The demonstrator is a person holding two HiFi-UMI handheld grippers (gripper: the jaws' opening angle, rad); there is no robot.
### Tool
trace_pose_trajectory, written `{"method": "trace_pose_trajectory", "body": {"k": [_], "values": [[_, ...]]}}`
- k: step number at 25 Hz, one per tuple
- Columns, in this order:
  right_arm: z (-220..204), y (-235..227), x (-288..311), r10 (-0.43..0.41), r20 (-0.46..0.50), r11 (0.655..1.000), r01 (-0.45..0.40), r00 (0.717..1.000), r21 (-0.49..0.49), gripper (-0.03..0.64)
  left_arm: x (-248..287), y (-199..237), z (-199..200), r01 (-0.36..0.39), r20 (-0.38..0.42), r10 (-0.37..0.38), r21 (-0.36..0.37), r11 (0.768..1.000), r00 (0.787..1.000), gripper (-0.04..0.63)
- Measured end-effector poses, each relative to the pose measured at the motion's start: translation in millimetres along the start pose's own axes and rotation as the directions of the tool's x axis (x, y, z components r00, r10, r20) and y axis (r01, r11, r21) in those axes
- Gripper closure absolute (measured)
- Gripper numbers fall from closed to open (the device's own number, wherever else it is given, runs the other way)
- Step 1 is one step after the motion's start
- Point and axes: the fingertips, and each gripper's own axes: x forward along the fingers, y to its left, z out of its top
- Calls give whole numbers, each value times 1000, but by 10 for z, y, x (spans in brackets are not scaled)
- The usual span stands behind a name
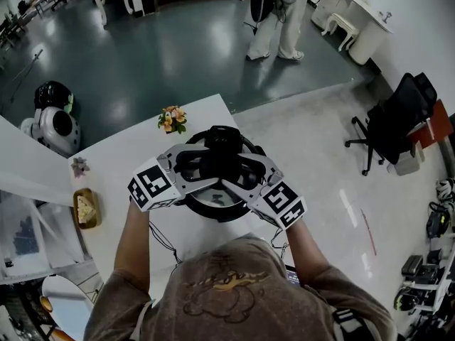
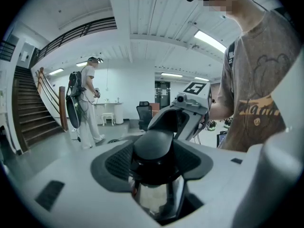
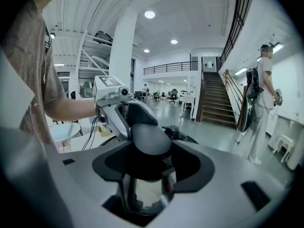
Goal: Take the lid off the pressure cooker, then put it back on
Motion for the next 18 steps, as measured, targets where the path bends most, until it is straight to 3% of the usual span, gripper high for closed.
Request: {"method": "trace_pose_trajectory", "body": {"k": [8,18], "values": [[268,13,-155,42,35,997,-39,999,-65,357,-113,-41,285,-63,32,62,7,998,998,327],[648,280,-78,176,64,974,-164,982,-157,357,-564,-96,449,-222,25,222,-5,975,975,327]]}}
